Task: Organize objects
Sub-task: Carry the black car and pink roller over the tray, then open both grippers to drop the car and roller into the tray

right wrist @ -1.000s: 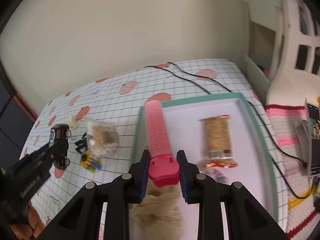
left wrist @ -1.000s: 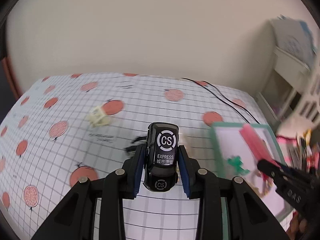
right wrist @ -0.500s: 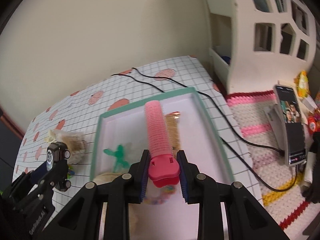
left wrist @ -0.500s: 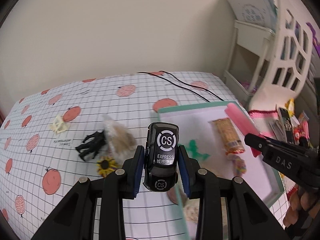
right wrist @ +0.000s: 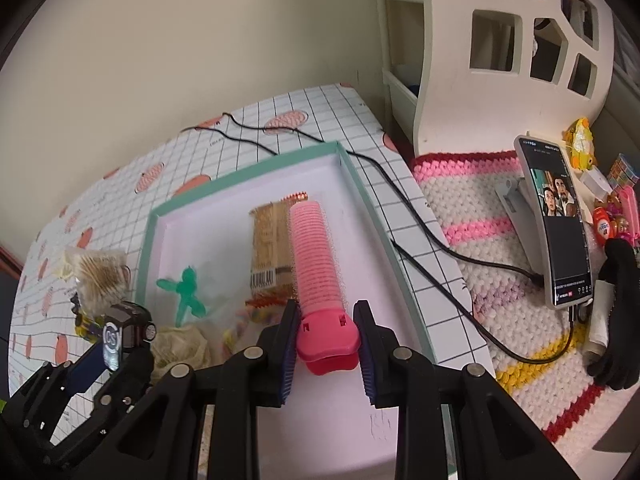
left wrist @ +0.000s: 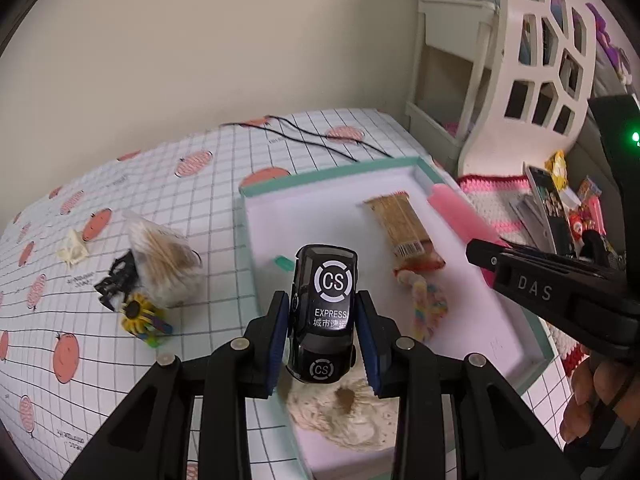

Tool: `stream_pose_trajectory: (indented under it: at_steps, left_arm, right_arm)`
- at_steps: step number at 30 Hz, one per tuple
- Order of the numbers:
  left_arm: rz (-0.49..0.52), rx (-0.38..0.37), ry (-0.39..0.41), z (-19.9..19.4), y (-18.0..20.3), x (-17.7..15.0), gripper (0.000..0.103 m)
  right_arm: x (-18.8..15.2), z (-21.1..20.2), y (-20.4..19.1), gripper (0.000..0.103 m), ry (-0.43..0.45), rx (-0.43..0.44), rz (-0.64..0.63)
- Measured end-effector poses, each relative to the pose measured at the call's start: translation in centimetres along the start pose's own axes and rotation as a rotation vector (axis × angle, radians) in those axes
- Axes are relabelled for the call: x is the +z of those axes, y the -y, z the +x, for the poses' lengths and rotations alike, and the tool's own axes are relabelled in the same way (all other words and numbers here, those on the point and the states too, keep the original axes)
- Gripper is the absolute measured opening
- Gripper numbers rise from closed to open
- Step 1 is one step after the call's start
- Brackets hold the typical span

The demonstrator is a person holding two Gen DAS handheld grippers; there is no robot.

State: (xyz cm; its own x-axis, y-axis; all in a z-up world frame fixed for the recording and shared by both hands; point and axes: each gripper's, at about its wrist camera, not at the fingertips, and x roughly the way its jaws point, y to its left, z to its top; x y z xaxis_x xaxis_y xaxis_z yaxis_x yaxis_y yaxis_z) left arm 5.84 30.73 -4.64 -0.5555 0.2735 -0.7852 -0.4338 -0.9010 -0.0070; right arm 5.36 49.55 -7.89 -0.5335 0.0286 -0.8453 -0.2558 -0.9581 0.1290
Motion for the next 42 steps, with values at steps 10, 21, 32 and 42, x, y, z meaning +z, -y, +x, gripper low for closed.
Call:
stream_pose_trajectory:
  at_steps: [10,21,32,42]
  left_arm:
    - [0.001,-0.025,-0.057,1.5,1.1,-0.6,0.035]
    - [0.013,-0.048,-0.081,2.2,1.3,-0.6,0.035]
    - [-0.049,-0.086,-0.094,2.0,0.1,-0.4,0.036]
    - [-0.099,-0.089,-0.027,0.6,-1.3,0.5,0.046]
  right_arm:
    - [-0.6,1.3,-0.5,0.029,-0.068,-0.033,-0.032]
    - [-1.1,2.3,-1.4,0.030,-0.119,-0.043,-0.080]
    - [-1.1,2.4,-1.6,0.030,-0.111,-0.042,-0.094]
    - [-0.8,1.8,-1.6,0.038,-0.072,-0.047,-0.092]
